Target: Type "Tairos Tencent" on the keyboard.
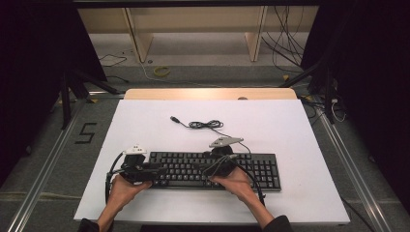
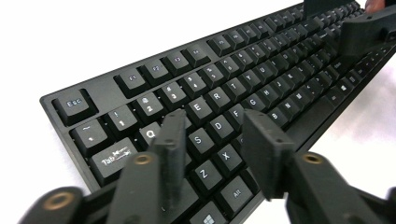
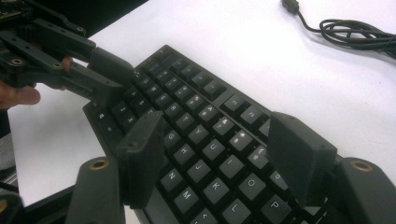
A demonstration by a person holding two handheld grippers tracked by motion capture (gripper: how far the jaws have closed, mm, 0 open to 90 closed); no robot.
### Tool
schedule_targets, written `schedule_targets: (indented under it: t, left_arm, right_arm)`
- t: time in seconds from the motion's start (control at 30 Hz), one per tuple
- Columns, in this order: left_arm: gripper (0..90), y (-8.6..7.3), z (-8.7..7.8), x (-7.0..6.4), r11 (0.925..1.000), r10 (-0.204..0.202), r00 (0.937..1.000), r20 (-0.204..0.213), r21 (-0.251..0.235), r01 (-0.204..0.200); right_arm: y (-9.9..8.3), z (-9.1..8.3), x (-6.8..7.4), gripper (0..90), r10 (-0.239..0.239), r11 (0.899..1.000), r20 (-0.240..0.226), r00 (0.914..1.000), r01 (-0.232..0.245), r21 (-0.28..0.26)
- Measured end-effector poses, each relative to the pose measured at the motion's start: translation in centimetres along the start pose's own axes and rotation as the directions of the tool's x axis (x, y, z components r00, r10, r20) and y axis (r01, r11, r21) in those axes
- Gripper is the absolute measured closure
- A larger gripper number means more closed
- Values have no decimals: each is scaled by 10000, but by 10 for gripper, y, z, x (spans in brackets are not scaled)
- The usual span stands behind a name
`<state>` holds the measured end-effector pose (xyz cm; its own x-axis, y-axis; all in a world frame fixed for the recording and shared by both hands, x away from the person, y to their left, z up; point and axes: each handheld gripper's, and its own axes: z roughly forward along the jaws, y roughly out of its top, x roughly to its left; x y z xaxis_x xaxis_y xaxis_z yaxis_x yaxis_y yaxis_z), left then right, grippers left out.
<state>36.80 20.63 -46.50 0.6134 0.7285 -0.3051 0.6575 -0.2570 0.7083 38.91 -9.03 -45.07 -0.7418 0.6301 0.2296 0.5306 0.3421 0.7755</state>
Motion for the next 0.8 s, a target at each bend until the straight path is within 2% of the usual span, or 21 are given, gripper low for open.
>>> schedule_targets:
  t: [0.1,0.3,0.6,0.8]
  left_arm:
    - [508,0,0,-1,10000,-58,10000,-14,-33,58]
    - [445,0,-2,-1,9998,-152,9999,-45,-151,151]
    - [393,0,-3,-1,9994,-272,9996,-29,-230,271]
    - [373,0,-5,-2,9992,-277,9996,-11,-289,276]
  right_arm:
    - [0,0,0,379,0,10000,1,10000,0,40]
    - [-1,1,1,390,-22,10000,-19,10000,22,97]
    - [-1,2,1,412,-49,9999,-35,10000,49,132]
    - [-2,3,1,460,-77,9997,-16,10000,77,224]
